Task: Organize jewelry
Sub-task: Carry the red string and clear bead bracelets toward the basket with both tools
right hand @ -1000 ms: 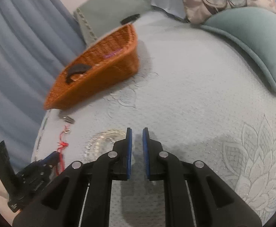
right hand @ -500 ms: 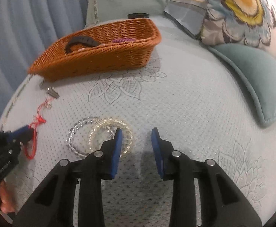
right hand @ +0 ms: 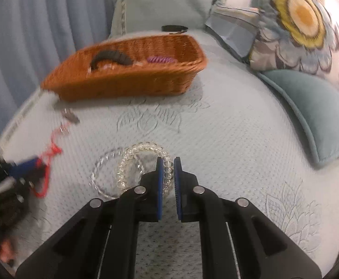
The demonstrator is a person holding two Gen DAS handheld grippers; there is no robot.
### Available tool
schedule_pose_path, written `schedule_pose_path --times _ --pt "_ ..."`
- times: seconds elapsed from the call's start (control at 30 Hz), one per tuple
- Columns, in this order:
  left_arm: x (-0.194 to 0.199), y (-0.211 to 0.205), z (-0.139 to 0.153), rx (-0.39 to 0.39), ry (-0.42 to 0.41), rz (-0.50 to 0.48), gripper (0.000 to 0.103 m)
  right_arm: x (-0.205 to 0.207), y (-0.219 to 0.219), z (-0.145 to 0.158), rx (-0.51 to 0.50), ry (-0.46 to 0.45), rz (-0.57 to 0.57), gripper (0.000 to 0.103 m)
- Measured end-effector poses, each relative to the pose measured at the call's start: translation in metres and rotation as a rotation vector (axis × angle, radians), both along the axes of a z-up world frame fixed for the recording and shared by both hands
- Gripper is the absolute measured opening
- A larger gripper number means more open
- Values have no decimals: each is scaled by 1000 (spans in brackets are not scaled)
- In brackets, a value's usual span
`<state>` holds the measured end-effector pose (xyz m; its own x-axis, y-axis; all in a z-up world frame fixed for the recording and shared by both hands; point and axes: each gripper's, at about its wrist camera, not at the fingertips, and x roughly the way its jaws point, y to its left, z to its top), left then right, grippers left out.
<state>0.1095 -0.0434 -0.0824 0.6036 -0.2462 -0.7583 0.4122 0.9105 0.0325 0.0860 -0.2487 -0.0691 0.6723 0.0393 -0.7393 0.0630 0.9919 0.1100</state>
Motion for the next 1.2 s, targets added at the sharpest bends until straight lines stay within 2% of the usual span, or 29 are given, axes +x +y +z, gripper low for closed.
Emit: schedule_pose_path --times 0.1,0.17,0.2,0.23,0.27,0.33,0.57,0.83,0.97,1.03,1.2 --pt "1 8 0 -49 23 -6 19 -2 0 5 14 -15 6 7" --pt "0 6 -1 -26 11 -9 18 -3 1 8 33 -20 13 7" --pt "1 5 -1 -24 10 -8 15 -3 0 9 39 -23 13 7" --pt "2 6 0 -23 9 0 1 -2 -1 11 41 -29 12 7" --pt "3 8 0 -31 14 8 2 -3 -1 13 44 -36 10 7" --pt "7 16 4 -103 37 19 2 -5 -5 17 68 -49 8 7" --pt "-9 30 38 -244 -73 11 2 -9 -13 23 114 -78 -11 7" --pt "-7 25 71 -331 -172 29 2 -2 -11 42 132 -135 -37 7" --pt "11 17 88 -300 -210 35 2 21 -8 65 95 -165 -9 7" --pt "28 9 98 -255 -240 41 2 43 -8 82 78 -184 8 7" --pt "84 -1 108 -214 -254 75 2 103 -6 98 58 -157 50 7"
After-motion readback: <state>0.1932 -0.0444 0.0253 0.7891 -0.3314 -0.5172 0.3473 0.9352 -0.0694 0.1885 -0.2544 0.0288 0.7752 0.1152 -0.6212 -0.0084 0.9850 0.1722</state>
